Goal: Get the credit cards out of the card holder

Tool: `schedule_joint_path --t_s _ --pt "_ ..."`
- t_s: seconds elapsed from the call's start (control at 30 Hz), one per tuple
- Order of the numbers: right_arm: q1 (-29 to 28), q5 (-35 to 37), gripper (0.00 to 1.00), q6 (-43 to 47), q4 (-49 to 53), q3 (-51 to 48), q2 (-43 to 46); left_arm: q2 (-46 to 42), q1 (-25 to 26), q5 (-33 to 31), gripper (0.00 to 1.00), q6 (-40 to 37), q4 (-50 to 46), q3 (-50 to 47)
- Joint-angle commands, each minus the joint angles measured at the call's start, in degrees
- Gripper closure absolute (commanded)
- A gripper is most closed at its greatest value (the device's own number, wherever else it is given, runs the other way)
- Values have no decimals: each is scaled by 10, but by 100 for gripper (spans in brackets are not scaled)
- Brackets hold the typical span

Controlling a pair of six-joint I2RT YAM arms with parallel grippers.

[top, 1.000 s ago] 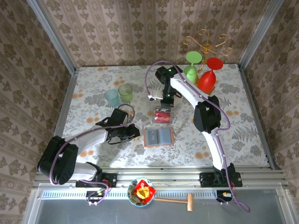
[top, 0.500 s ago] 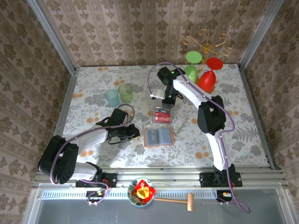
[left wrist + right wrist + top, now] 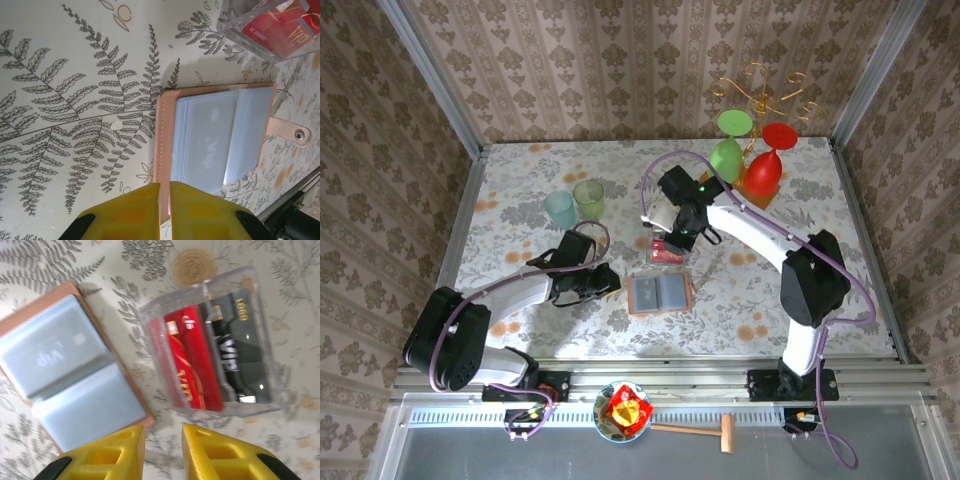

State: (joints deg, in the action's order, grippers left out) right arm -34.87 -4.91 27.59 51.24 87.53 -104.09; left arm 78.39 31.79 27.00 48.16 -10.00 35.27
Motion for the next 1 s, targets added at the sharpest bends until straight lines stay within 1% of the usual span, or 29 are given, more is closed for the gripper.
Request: schedule_joint_path --t_s 0.0,0.13,0.33,0.43,0.6,0.8,0.9,0.97 --pt "-21 -6 74 -92 -58 -41 51 6 2 3 87 -2 16 3" --pt "-36 -18 74 -166 -114 -97 105 6 5 2 87 7 32 -7" --pt "-39 -47 73 -269 -200 -174 175 10 10 2 87 15 51 -15" --pt "-39 -51 73 -318 -224 -200 197 14 13 2 87 17 56 -14" --pt "-39 -50 73 -410 -234 -226 209 25 18 5 87 17 60 -8" --pt "-41 -86 78 -532 -307 -288 224 27 25 4 87 17 61 -8" --pt "-41 -92 80 -589 -303 -296 217 30 29 7 88 19 67 -13" --pt "-40 -111 80 -615 -288 -292 202 33 29 9 88 20 69 -14"
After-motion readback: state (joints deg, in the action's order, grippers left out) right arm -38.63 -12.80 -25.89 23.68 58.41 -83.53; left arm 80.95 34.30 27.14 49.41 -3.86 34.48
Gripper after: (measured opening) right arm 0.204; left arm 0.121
